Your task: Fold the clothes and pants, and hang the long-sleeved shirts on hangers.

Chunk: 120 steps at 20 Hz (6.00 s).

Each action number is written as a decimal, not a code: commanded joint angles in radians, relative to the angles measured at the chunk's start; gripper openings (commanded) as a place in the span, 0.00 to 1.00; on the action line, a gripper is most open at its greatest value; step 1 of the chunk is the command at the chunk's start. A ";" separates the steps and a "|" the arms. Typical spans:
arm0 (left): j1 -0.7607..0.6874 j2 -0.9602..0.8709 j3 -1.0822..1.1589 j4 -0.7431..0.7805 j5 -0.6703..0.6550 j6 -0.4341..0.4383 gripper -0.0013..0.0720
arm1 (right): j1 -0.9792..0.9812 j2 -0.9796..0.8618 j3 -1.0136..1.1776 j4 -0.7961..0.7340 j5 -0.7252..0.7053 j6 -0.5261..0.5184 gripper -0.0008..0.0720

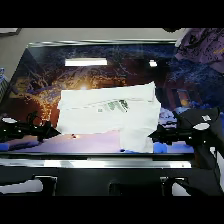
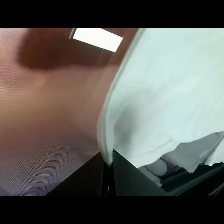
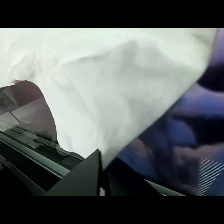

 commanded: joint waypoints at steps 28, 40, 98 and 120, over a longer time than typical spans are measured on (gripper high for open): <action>-0.257 0.268 0.102 0.200 0.423 -0.436 0.03 | 0.193 -0.206 0.576 -0.067 -0.196 0.100 0.05; -0.306 -0.139 0.457 0.204 0.367 -0.435 0.03 | 0.207 -0.533 0.869 -0.103 -0.227 0.189 0.05; -0.970 -0.361 0.767 -0.208 0.540 -0.526 0.04 | 0.167 -0.290 1.152 -0.566 0.269 0.521 0.06; -1.236 -0.809 1.298 -0.239 0.529 -0.877 0.03 | 0.167 -0.234 1.246 -0.652 0.362 0.586 0.06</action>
